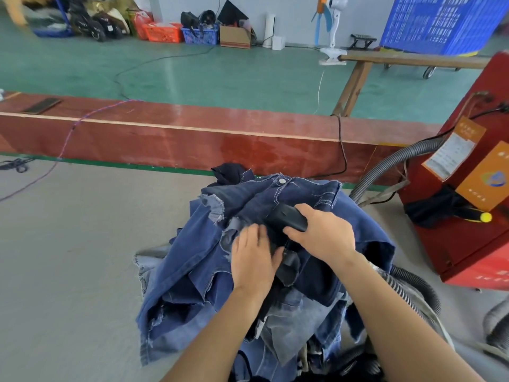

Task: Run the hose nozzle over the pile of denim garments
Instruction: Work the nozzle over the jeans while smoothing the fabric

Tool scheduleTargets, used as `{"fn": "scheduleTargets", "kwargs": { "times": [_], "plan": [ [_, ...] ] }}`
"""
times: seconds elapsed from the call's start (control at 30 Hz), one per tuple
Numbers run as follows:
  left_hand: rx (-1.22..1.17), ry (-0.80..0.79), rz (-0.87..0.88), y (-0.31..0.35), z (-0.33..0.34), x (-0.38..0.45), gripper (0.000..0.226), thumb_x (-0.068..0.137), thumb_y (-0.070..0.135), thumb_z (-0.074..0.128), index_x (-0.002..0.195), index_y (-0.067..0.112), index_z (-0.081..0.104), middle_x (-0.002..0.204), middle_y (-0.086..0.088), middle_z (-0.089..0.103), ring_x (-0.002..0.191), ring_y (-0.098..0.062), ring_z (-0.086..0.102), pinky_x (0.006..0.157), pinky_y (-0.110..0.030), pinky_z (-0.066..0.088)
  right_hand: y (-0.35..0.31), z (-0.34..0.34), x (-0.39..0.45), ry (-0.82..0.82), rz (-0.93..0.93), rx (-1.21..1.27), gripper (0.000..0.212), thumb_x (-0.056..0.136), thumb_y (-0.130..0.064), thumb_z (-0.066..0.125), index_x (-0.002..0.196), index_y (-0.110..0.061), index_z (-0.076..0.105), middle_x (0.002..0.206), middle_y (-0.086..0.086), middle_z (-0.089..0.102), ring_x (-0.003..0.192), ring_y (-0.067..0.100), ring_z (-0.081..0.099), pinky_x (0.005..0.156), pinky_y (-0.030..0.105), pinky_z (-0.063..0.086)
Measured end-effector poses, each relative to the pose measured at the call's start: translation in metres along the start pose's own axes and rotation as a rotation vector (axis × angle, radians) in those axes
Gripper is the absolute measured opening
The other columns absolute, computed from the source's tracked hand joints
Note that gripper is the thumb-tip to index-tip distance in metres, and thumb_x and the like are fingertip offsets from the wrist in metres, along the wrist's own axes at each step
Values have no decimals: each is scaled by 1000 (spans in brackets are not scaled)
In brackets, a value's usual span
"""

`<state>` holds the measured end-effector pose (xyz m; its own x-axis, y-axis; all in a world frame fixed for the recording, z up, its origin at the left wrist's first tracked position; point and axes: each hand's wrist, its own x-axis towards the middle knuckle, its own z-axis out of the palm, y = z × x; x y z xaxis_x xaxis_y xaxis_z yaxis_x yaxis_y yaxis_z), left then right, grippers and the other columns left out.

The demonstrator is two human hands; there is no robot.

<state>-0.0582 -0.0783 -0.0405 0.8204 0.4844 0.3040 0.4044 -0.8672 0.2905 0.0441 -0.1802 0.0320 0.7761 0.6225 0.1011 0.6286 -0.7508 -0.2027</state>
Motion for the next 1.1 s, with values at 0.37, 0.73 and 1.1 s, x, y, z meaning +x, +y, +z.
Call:
{"fn": "scheduleTargets", "kwargs": {
  "times": [0.37,0.73,1.1],
  "plan": [
    [-263,-124,-254,-11,15,-15,130,56,98,23,155,17,0,162,8,-7,148,-6,-7,116,-35,-18,6,-43,-18,-70,-81,76,38,81,-60,58,115,-44,56,89,-18,63,81,8,54,62,28,38],
    [-127,-120,-392,-11,17,-9,134,63,74,67,153,11,-10,161,-2,-16,145,-18,-23,117,-51,-6,1,-30,-27,-193,-114,-14,43,79,-62,58,117,-43,53,99,-16,65,96,12,61,65,29,39],
    [-258,-215,-557,-13,24,-11,144,55,84,58,139,15,-37,152,5,-36,144,-14,-27,117,-53,-3,-42,4,-10,-106,-171,-102,33,87,-50,53,106,-24,50,88,-3,65,84,24,63,56,30,33]
  ]
}}
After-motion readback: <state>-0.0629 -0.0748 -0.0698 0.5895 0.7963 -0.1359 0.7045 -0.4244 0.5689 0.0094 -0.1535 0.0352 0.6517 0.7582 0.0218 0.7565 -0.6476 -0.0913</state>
